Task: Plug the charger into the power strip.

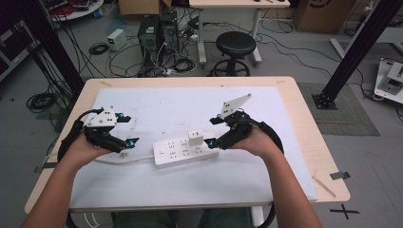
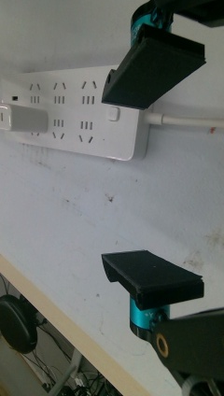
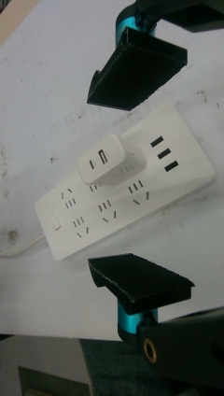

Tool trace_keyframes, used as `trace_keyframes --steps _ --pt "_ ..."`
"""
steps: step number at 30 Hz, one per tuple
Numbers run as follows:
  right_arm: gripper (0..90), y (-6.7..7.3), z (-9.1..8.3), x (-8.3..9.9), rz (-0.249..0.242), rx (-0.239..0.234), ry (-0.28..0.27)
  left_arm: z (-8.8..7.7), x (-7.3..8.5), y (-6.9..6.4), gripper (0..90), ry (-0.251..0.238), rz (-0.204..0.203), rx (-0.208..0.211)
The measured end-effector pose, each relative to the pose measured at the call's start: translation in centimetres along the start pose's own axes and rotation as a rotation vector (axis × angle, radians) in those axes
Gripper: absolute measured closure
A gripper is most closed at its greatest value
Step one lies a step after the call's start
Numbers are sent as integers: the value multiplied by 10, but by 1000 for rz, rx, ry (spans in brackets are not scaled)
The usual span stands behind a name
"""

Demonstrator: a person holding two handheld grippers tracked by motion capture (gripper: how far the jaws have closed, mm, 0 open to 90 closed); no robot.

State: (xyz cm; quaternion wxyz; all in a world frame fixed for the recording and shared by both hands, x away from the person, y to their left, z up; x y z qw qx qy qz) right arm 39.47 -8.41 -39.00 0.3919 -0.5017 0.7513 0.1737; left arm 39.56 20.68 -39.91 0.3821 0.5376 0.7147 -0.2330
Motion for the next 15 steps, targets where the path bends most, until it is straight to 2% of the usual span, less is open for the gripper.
trace_keyframes --steps 3,4,10,15 --pt "179 -1 -2 2 14 1 -8 1 0 0 198 -6 -2 3" --pt "179 -3 -5 3 23 17 -16 2 -2 0 198 -30 -6 12" --pt "179 -7 -8 2 35 26 -33 3 -4 0 198 -47 -15 12" --pt "179 -12 -9 3 46 50 -35 2 -3 1 198 -40 -17 7"
Point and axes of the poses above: each handheld gripper's, and its own axes: z roughly forward along the jaws, x roughly out of its underside, y roughly to its left, the point moved 9 cm from there along z, roughly forward along the jaws, and after that the axes turned 12 degrees about x, right-handed, at the moved point
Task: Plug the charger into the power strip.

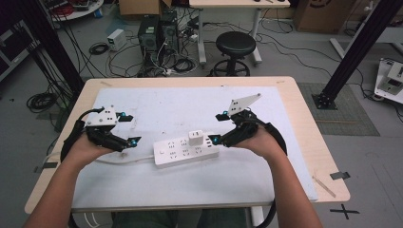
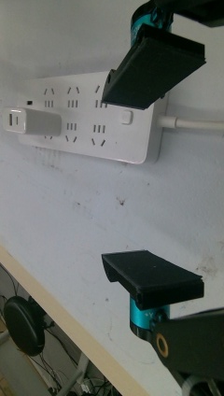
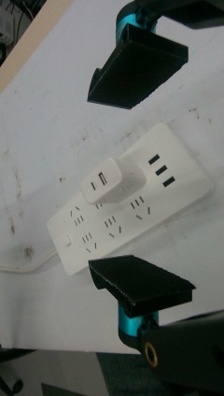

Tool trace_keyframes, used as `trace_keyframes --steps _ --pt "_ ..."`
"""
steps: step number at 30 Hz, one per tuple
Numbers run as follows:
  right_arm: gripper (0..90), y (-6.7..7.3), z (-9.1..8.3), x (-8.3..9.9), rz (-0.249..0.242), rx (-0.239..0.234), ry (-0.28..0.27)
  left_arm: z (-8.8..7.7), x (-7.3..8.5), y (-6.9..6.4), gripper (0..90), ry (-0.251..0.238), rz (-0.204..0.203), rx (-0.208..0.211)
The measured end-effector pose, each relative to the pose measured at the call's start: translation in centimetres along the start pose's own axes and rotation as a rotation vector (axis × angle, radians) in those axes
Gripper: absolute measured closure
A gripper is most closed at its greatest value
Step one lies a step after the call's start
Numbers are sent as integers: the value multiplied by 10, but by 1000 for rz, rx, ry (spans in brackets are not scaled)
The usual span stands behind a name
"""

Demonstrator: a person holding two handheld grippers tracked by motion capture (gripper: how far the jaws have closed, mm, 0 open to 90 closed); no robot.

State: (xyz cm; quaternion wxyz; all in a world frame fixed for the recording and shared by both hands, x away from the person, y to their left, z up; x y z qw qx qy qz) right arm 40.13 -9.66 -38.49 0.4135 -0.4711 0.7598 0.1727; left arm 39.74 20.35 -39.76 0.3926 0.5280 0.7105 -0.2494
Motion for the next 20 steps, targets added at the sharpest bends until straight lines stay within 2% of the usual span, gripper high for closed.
trace_keyframes --steps 4,20 --pt "179 -3 0 1 15 0 1 -1 0 1 198 0 -2 -2" --pt "180 -10 0 2 27 20 2 -2 1 3 198 -2 -13 -5"
Point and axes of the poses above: each handheld gripper's, and its own axes: z roughly forward along the jaws, x roughly out of its underside, y roughly to its left, the point moved 9 cm from there along z, roughly forward along the jaws, and after that the axes turned 12 degrees about x, right-handed, at the moved point
